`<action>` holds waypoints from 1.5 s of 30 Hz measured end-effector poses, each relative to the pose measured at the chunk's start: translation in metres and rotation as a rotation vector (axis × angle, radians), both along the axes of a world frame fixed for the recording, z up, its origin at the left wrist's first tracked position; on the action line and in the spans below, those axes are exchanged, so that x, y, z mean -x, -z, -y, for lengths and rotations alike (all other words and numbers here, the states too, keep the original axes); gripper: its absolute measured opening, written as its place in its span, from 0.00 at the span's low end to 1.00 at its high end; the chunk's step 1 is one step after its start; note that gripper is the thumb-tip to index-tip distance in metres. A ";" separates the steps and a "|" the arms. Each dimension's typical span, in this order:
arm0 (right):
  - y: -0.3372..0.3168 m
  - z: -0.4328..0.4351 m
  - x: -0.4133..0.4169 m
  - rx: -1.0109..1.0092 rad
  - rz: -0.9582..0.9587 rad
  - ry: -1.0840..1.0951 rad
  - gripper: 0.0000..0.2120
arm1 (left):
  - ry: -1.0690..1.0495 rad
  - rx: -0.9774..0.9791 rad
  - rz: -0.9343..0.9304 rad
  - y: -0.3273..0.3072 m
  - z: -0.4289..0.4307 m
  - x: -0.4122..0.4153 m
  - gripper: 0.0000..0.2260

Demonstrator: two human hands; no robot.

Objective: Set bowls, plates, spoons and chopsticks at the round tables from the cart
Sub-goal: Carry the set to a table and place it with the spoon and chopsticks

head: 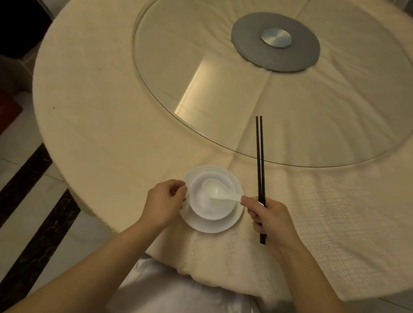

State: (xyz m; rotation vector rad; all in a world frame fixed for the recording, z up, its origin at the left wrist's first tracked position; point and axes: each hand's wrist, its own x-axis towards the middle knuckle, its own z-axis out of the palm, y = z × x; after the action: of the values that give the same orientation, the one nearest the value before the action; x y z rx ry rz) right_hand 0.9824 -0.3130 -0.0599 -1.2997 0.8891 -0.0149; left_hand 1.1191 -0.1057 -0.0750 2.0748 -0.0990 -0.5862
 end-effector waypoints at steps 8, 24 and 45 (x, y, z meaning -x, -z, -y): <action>0.028 0.001 -0.008 -0.071 -0.066 -0.013 0.14 | -0.018 0.031 -0.064 0.010 0.009 0.001 0.08; 0.041 0.010 -0.008 -0.163 -0.077 -0.061 0.18 | -0.086 0.074 -0.074 0.008 0.011 -0.002 0.06; 0.037 -0.035 0.047 -0.515 0.191 0.263 0.14 | 0.634 0.081 -0.501 -0.008 0.043 0.094 0.10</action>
State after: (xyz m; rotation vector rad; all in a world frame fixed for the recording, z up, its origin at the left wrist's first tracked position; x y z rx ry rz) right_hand 0.9356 -0.2780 -0.0966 -0.6855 0.8242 -0.1074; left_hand 1.0252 -0.1491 -0.0672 1.7406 -0.4879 -1.4407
